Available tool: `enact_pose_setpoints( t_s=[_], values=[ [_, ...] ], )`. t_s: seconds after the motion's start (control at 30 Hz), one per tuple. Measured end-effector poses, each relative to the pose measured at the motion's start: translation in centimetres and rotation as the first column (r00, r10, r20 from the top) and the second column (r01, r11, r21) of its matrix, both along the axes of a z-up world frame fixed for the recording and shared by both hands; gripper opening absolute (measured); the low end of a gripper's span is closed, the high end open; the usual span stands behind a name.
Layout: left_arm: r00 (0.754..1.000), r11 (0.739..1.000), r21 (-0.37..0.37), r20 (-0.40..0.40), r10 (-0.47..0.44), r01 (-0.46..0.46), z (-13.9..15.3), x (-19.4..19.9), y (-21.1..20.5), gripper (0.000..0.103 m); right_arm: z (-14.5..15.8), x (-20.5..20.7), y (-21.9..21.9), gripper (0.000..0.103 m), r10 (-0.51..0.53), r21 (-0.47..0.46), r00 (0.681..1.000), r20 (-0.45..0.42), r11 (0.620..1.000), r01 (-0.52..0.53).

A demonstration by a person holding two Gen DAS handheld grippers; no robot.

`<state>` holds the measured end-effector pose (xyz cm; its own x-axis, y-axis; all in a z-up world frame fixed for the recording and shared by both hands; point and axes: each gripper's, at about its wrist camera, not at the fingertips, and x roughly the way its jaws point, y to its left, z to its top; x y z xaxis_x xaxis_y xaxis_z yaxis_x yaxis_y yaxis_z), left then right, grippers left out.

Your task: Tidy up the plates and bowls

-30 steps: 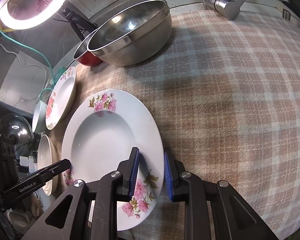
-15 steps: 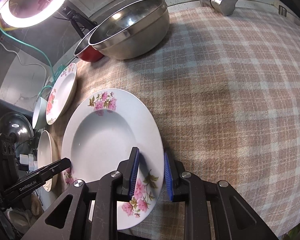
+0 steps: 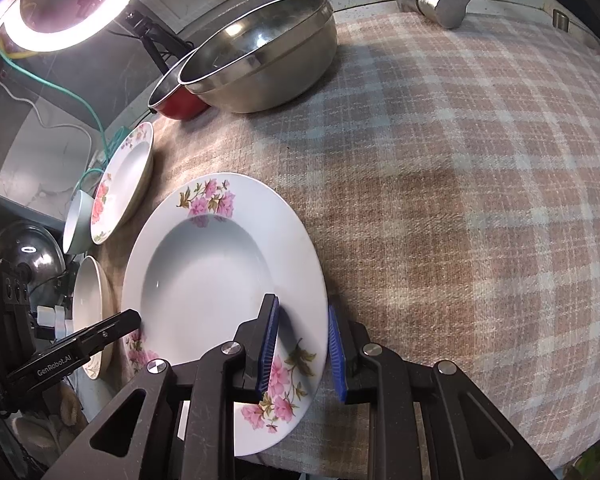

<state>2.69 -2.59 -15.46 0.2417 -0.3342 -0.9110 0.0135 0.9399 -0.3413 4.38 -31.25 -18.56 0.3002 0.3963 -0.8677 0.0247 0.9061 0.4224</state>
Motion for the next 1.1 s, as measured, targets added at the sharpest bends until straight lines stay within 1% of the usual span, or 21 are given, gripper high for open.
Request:
enact_pose_setpoints(
  t_s=[0.1, 0.23, 0.33, 0.37, 0.4, 0.47, 0.67, 0.77, 0.83, 0.97, 1.1],
  values=[
    [1.0, 1.0, 0.002, 0.002, -0.005, 0.005, 0.1, 0.0, 0.0, 0.022, 0.0, -0.1, 0.0, 0.022, -0.001, -0.008, 1.0, 0.004, 1.0, 0.001],
    [1.0, 1.0, 0.028, 0.028, -0.014, 0.014, 0.6, 0.0, -0.1, 0.022, 0.7, -0.3, 0.3, 0.022, 0.006, -0.057, 1.0, 0.031, 0.998, -0.004],
    [0.999, 1.0, 0.027, 0.035, -0.012, 0.011, 0.9, 0.1, 0.0, 0.022, 1.3, -0.4, -0.1, 0.023, -0.012, -0.062, 0.999, 0.047, 0.998, 0.015],
    [0.999, 1.0, 0.025, 0.038, -0.01, 0.009, 1.0, 0.1, 0.1, 0.022, 1.4, -0.4, -0.3, 0.027, -0.018, -0.066, 0.999, 0.051, 0.998, 0.022],
    [0.999, 1.0, 0.026, 0.043, -0.01, 0.008, 1.1, 0.1, 0.2, 0.022, 1.6, -0.4, -0.4, 0.032, -0.024, -0.071, 0.998, 0.057, 0.997, 0.028],
    [0.999, 1.0, 0.03, 0.052, -0.007, 0.006, 1.4, 0.1, 0.4, 0.022, 2.1, -0.6, -0.7, 0.038, -0.031, -0.076, 0.997, 0.071, 0.996, 0.037],
    [0.997, 0.999, 0.032, 0.073, 0.004, -0.006, 2.2, 0.1, 1.2, 0.022, 3.5, -1.1, -0.7, 0.038, -0.02, -0.101, 0.993, 0.117, 0.994, 0.032],
    [0.996, 1.0, 0.021, 0.084, 0.016, -0.018, 2.7, 0.1, 1.8, 0.022, 4.4, -1.3, -0.1, 0.038, -0.005, -0.12, 0.989, 0.146, 0.993, 0.023],
    [0.995, 0.999, 0.02, 0.093, 0.023, -0.025, 3.1, 0.0, 2.2, 0.022, 5.0, -1.4, 0.3, 0.038, -0.001, -0.114, 0.986, 0.169, 0.993, 0.021],
    [0.993, 0.998, 0.01, 0.103, 0.054, -0.055, 3.6, -0.1, 3.8, 0.022, 6.1, -1.4, 1.2, 0.041, 0.005, -0.069, 0.977, 0.213, 0.998, 0.01],
    [0.989, 0.995, 0.013, 0.117, 0.093, -0.095, 4.1, -0.4, 5.4, 0.022, 6.7, -1.1, 2.7, 0.041, 0.037, -0.079, 0.969, 0.243, 0.997, -0.018]
  ],
)
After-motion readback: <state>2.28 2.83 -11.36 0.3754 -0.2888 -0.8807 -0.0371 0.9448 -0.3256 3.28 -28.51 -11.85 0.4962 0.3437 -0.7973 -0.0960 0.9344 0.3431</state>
